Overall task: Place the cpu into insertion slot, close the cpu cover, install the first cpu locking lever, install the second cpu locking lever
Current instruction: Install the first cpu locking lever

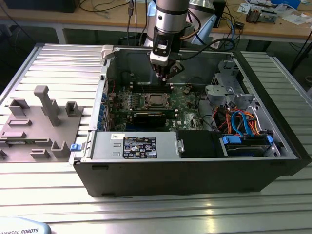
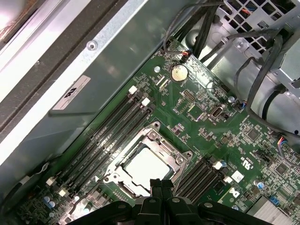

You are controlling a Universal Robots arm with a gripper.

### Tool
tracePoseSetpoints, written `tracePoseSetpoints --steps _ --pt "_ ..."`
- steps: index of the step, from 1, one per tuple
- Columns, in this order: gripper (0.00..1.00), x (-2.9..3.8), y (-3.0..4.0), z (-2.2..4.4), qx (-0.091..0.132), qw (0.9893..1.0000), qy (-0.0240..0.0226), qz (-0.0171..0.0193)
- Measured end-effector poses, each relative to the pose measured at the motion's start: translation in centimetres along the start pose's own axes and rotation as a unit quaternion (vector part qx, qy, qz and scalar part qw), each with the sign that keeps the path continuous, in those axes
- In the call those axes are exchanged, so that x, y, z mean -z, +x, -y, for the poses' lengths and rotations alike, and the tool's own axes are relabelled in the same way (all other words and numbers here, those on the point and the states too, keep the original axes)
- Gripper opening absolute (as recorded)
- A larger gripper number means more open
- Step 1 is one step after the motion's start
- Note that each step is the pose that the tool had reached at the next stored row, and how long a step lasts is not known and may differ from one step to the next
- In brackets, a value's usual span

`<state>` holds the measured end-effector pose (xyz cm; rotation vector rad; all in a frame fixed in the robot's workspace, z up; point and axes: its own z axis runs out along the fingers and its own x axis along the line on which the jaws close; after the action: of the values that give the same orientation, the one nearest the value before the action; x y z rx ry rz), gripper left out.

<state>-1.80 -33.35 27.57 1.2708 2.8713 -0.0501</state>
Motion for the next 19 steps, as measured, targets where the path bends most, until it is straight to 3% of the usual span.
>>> tracePoseSetpoints --steps 19 --pt "0.11 0.00 0.00 0.00 0.011 0.9999 -0.0002 0.0003"
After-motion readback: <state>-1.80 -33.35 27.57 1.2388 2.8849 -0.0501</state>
